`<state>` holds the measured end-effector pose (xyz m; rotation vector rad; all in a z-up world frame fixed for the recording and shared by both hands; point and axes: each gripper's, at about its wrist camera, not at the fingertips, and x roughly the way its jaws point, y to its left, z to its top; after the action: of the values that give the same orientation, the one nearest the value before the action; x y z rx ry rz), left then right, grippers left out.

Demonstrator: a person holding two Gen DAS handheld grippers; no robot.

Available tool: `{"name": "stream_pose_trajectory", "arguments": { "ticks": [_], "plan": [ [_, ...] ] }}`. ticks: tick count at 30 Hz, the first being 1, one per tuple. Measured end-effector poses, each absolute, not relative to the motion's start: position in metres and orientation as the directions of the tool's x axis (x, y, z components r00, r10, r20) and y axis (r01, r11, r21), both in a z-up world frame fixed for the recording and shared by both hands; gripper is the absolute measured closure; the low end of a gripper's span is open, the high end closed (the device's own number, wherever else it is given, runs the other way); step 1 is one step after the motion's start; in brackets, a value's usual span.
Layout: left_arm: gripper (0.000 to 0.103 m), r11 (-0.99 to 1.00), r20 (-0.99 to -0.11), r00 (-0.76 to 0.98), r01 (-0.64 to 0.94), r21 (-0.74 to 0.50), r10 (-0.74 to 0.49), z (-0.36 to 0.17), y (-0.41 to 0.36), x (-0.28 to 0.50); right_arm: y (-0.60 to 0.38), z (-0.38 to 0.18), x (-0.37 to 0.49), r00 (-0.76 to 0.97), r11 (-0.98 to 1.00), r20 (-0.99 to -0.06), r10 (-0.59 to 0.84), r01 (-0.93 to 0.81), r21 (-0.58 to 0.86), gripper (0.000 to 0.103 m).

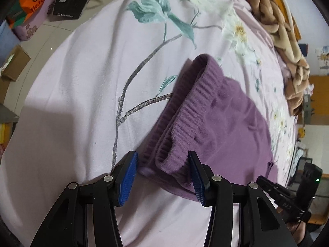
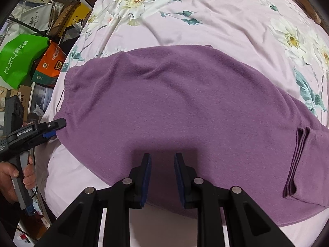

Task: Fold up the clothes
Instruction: 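Grasp the ribbed waistband edge with the left tool and lift it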

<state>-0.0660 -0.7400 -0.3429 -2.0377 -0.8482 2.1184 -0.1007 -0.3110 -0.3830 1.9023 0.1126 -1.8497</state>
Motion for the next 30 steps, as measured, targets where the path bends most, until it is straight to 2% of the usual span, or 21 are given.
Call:
{"name": "stream_pose_trajectory", "arguments": {
  "ticks": [3, 6, 9, 15, 20, 25, 29, 30],
  "plan": [
    [0.050, -0.812, -0.882, -0.114, 0.351, -0.467, 0.458, -0.349, -0.746, -0.065, -0.304, -0.381, -0.099, 0.085, -0.882, -0.959, -0.269, 0.379, 0.281, 0.080],
    [0.051, -0.820, -0.881, -0.112, 0.326, -0.470, 0.460, -0.345, -0.743, -0.063, -0.306, -0.381, -0.099, 0.085, -0.881, -0.959, -0.269, 0.381, 0.281, 0.080],
    [0.061, -0.818, -0.876, -0.121, 0.317, -0.481, 0.468, -0.338, -0.743, -0.061, -0.307, -0.383, -0.100, 0.085, -0.883, -0.959, -0.271, 0.374, 0.283, 0.080],
    [0.069, -0.774, -0.843, -0.171, 0.337, -0.536, 0.510, -0.324, -0.749, -0.054, -0.306, -0.381, -0.099, 0.083, -0.881, -0.957, -0.276, 0.377, 0.287, 0.080],
    [0.072, -0.760, -0.825, -0.213, 0.320, -0.565, 0.524, -0.311, -0.745, -0.058, -0.303, -0.381, -0.099, 0.090, -0.879, -0.955, -0.283, 0.375, 0.295, 0.080],
    [0.071, -0.755, -0.821, -0.211, 0.323, -0.571, 0.531, -0.313, -0.740, -0.067, -0.306, -0.386, -0.094, 0.119, -0.869, -0.951, -0.284, 0.388, 0.308, 0.080],
    [0.055, -0.703, -0.801, -0.168, 0.402, -0.587, 0.574, -0.341, -0.746, -0.069, -0.310, -0.389, -0.089, 0.129, -0.866, -0.949, -0.289, 0.387, 0.317, 0.080],
    [0.054, -0.689, -0.799, -0.160, 0.428, -0.585, 0.579, -0.347, -0.749, -0.067, -0.310, -0.389, -0.088, 0.131, -0.865, -0.948, -0.291, 0.388, 0.319, 0.080]
  ]
}}
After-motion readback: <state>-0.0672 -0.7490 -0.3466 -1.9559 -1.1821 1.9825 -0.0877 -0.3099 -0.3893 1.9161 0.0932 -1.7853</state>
